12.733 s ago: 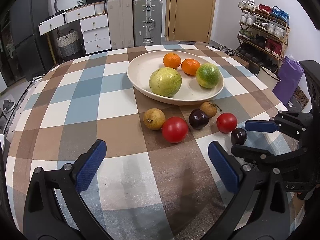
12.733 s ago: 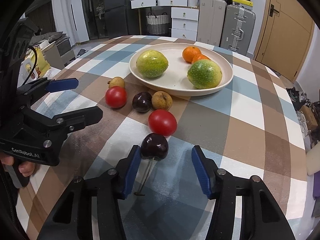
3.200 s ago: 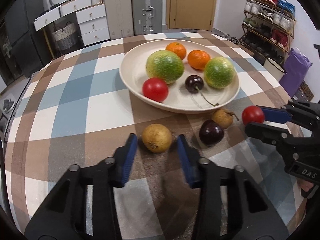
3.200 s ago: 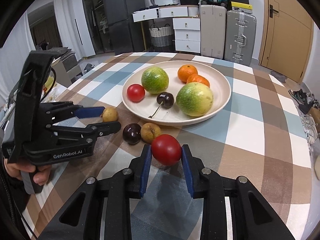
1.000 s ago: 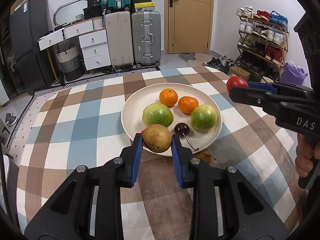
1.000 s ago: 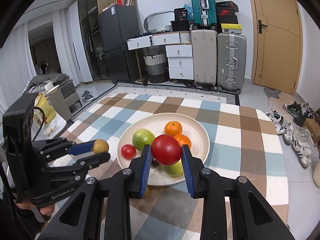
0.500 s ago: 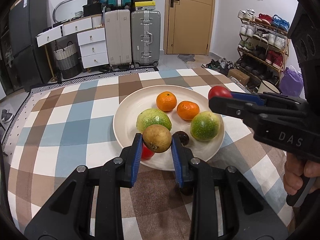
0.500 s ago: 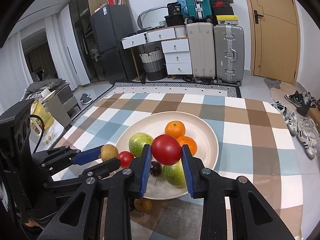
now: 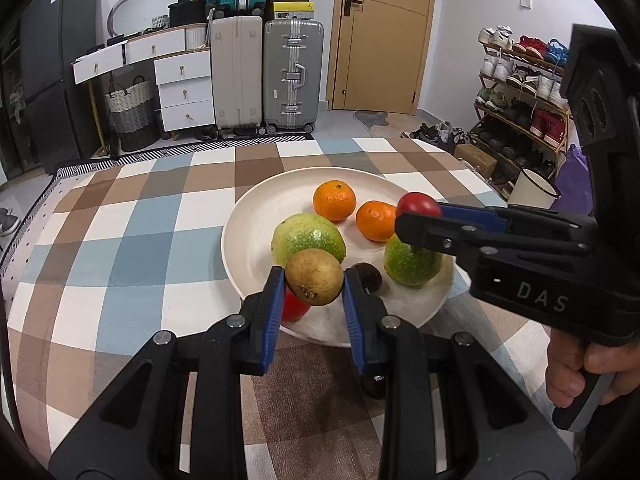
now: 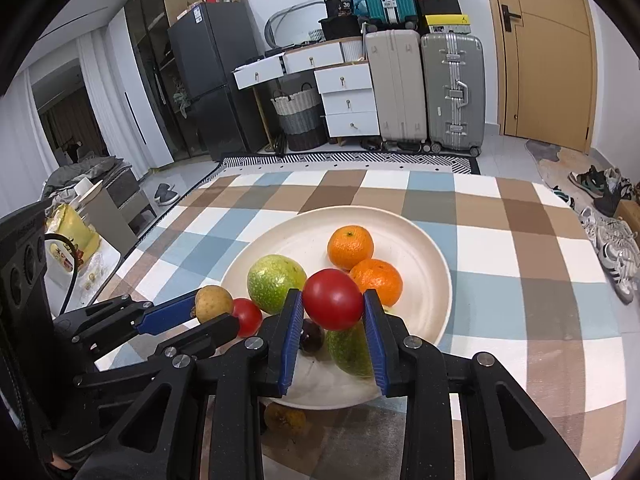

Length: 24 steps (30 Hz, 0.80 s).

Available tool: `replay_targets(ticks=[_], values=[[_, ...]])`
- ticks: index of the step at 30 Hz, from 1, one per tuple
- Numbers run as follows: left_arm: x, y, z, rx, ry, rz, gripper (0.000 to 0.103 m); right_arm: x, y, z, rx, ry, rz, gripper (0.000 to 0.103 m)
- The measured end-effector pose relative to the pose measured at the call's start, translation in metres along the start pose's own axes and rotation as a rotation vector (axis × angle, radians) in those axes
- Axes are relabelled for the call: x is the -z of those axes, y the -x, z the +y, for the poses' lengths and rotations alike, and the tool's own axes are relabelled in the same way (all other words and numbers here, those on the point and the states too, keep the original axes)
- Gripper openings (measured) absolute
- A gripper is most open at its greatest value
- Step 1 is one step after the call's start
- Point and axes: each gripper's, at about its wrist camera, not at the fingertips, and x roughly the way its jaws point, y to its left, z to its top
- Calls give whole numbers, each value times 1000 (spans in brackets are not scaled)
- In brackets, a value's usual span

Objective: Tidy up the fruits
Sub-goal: 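Carry the tomato and yellow pear over the plate with both tools, then open both tools to release the tomato and pear onto the plate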

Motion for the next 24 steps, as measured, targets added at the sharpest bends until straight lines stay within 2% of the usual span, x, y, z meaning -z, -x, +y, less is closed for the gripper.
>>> replay_targets(ticks=[4, 18, 20, 22, 23, 24], values=[[0, -2, 0, 1, -5, -3, 26, -1, -7, 0, 10, -4, 2, 32], [0, 3, 0, 15, 1, -11, 27, 5, 26, -15, 57, -10, -50, 56], [1, 4, 1, 16, 5, -7, 36, 8, 31, -18, 63, -12, -60, 66], [2, 9, 3, 14, 13, -18, 61, 11, 38, -20, 65, -21, -68, 71], [3, 12, 4, 14, 14, -28, 66, 13, 40, -21, 66, -27, -69, 75], [4, 16, 5, 8, 14, -38, 78, 14, 43, -23, 68, -33, -72, 79]])
